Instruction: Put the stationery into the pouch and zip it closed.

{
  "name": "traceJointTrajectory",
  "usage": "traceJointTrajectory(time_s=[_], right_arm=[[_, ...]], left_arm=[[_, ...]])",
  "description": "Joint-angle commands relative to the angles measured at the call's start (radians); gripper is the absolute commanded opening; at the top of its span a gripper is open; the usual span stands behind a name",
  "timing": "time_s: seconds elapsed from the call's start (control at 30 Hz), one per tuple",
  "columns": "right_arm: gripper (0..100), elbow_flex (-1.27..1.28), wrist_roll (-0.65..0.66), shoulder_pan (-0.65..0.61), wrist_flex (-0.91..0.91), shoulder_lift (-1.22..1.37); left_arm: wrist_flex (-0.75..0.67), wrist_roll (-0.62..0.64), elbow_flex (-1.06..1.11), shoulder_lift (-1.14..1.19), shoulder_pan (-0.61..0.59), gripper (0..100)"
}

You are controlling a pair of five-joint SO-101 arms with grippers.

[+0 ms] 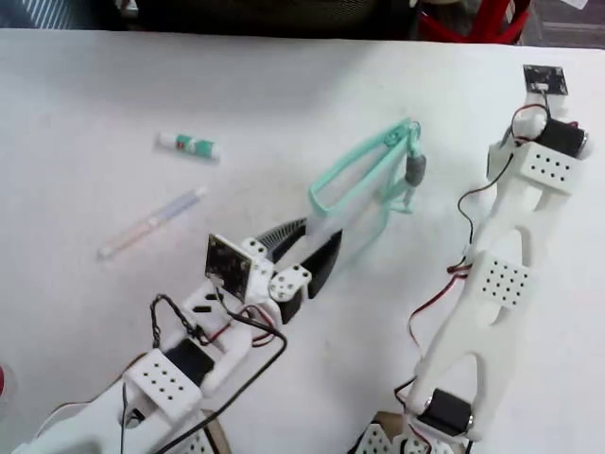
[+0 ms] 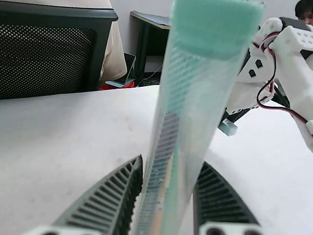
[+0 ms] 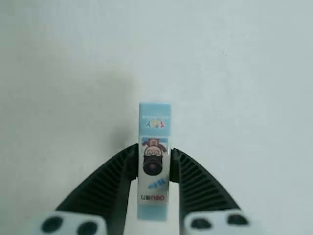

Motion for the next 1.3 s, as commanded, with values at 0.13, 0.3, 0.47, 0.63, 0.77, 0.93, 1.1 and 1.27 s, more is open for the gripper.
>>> traceJointTrajectory(time_s=[0.13,0.3,0.47,0.63,0.77,0.93,1.1,1.27], right_arm=[[1.8,0.215,-0.078,0.002,0.013,-0.344],[1.8,0.565,-0.077,-0.012,0.008,-0.657],[1.8,0.845,-0.077,-0.079,0.007,-0.987],[1.8,1.025,-0.086,-0.176,-0.028,-1.239],[1.8,1.148,-0.087,-0.206,-0.073,-1.399],[1.8,1.326,-0.160,-0.222,-0.077,-1.618],[1.8,1.550,-0.167,-0.280,-0.251,-1.871],[1.8,1.691,-0.172,-0.516,-0.450,-2.118]], left_arm=[[0.015,0.014,0.008,0.019,0.002,15],[0.015,0.015,0.008,0.019,0.002,15],[0.015,0.017,0.011,0.021,0.001,15],[0.015,0.017,0.011,0.021,0.001,15],[0.015,0.017,0.011,0.021,-0.002,15],[0.015,0.018,0.012,0.021,-0.005,15],[0.015,0.012,0.012,0.018,-0.007,15],[0.015,0.012,0.012,0.021,-0.002,15]])
